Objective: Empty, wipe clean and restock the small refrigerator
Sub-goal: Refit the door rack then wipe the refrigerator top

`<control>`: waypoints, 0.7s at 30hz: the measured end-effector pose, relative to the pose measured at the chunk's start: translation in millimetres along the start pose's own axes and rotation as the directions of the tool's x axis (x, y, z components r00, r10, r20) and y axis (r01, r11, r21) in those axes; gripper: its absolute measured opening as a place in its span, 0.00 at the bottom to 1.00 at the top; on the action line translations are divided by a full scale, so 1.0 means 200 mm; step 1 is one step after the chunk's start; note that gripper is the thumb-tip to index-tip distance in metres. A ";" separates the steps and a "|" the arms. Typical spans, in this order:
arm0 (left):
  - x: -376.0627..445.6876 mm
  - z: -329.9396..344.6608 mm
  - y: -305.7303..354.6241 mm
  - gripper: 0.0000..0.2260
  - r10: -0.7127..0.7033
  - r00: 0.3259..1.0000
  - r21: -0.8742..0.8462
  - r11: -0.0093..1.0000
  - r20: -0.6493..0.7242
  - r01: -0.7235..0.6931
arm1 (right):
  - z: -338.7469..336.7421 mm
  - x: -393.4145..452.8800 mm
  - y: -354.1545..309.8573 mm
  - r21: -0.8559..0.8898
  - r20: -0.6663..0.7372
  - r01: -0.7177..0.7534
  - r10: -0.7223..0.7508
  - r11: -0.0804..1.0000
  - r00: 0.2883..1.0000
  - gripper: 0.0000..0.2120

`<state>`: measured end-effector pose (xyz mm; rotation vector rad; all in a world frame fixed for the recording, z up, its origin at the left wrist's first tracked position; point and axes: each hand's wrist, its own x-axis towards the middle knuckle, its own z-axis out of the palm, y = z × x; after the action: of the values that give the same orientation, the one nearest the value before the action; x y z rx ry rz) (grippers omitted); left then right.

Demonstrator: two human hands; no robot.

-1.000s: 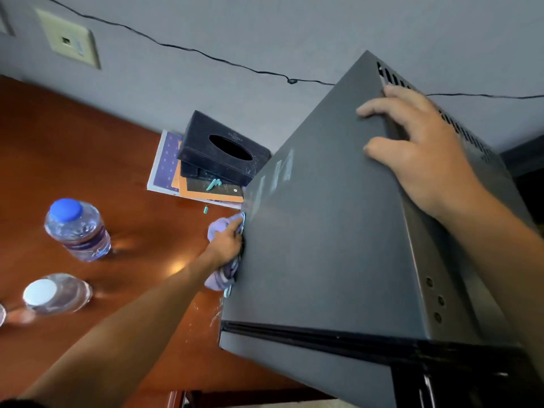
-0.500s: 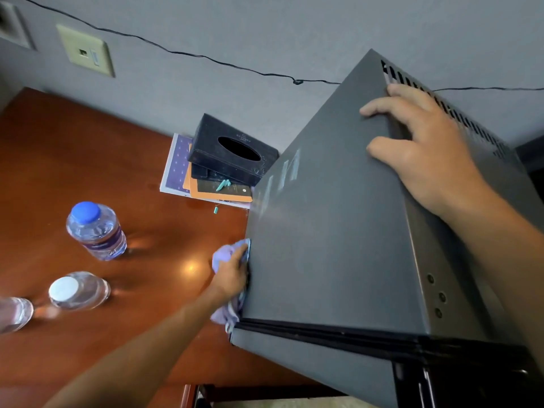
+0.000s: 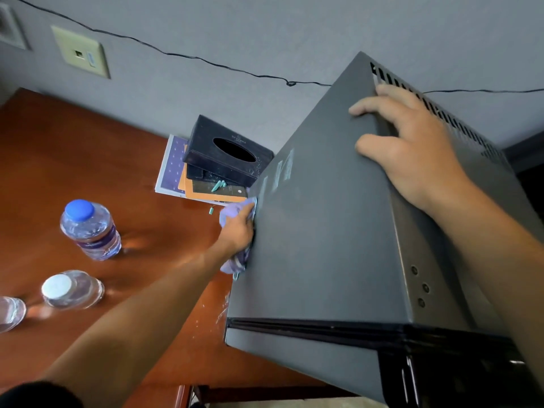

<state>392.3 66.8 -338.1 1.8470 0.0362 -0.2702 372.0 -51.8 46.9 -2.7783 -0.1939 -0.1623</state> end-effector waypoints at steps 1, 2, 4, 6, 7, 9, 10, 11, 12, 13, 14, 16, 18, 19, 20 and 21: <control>-0.12 0.02 -0.04 0.22 -0.037 0.999 0.019 0.999 0.002 0.037 | 0.00 0.00 0.00 -0.002 0.003 -0.002 0.002 1.000 1.000 0.23; -0.25 0.05 -0.09 0.22 -0.090 0.996 0.045 0.995 0.010 0.090 | 0.00 0.00 -0.01 -0.003 0.005 -0.004 0.004 1.000 1.000 0.23; -0.49 0.10 -0.20 0.21 -0.122 0.992 -0.016 0.992 0.020 0.122 | 0.00 -0.01 -0.02 -0.015 0.003 -0.005 0.005 1.000 1.000 0.24; -0.68 0.15 -0.28 0.25 -0.110 0.992 -0.020 0.994 0.062 0.111 | 0.00 -0.02 -0.02 -0.024 0.008 -0.014 0.014 1.000 1.000 0.25; -0.74 0.17 -0.32 0.27 -0.152 0.986 -0.004 0.988 0.063 0.152 | 0.00 -0.02 -0.02 -0.023 0.011 -0.016 0.017 1.000 1.000 0.25; -0.74 0.18 -0.35 0.27 -0.216 0.974 0.006 0.976 0.064 0.216 | -0.01 -0.02 -0.03 -0.028 0.013 -0.015 0.015 0.999 1.000 0.25; -0.69 0.18 -0.36 0.26 -0.232 0.972 0.013 0.973 0.041 0.232 | -0.01 -0.02 -0.03 -0.035 0.012 -0.014 0.014 0.999 1.000 0.25; -0.62 0.18 -0.39 0.24 -0.216 0.976 0.013 0.976 0.022 0.215 | -0.01 -0.02 -0.03 -0.039 0.013 -0.015 0.016 0.999 1.000 0.24; -0.51 0.19 -0.44 0.23 -0.181 0.983 0.026 0.983 0.024 0.180 | -0.01 -0.02 -0.03 -0.042 0.014 -0.016 0.017 0.999 1.000 0.24; -0.37 0.22 -0.53 0.23 -0.122 0.992 0.038 0.992 0.032 0.121 | -0.01 -0.02 -0.03 -0.043 0.015 -0.015 0.016 0.999 1.000 0.24; -0.23 0.21 -0.53 0.24 -0.080 0.996 0.044 0.996 0.027 0.079 | -0.01 -0.02 -0.03 -0.042 0.014 -0.012 0.013 0.999 1.000 0.23; 0.01 0.14 -0.39 0.24 -0.110 0.993 0.078 0.991 0.038 0.107 | -0.01 -0.01 -0.02 -0.037 0.011 -0.008 0.009 0.999 1.000 0.23; 0.17 0.02 -0.10 0.23 -0.132 0.991 0.101 0.986 0.022 0.129 | -0.01 -0.01 -0.01 -0.027 0.006 -0.009 0.009 1.000 1.000 0.23; 0.26 -0.01 -0.01 0.22 -0.134 0.991 0.100 0.986 0.009 0.132 | -0.01 -0.01 0.00 -0.022 0.004 -0.006 0.006 1.000 1.000 0.23; 0.34 -0.03 0.05 0.23 -0.168 0.986 0.099 0.981 0.009 0.166 | -0.01 -0.01 0.00 -0.018 0.001 -0.001 0.001 1.000 1.000 0.23; 0.41 -0.05 0.08 0.23 -0.192 0.981 0.109 0.976 0.022 0.189 | -0.01 -0.01 0.01 -0.015 -0.001 0.003 -0.003 1.000 1.000 0.23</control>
<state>476.2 61.8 -336.9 1.9471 0.1804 -0.4436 370.0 -54.2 48.1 -2.7925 -0.1969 -0.1665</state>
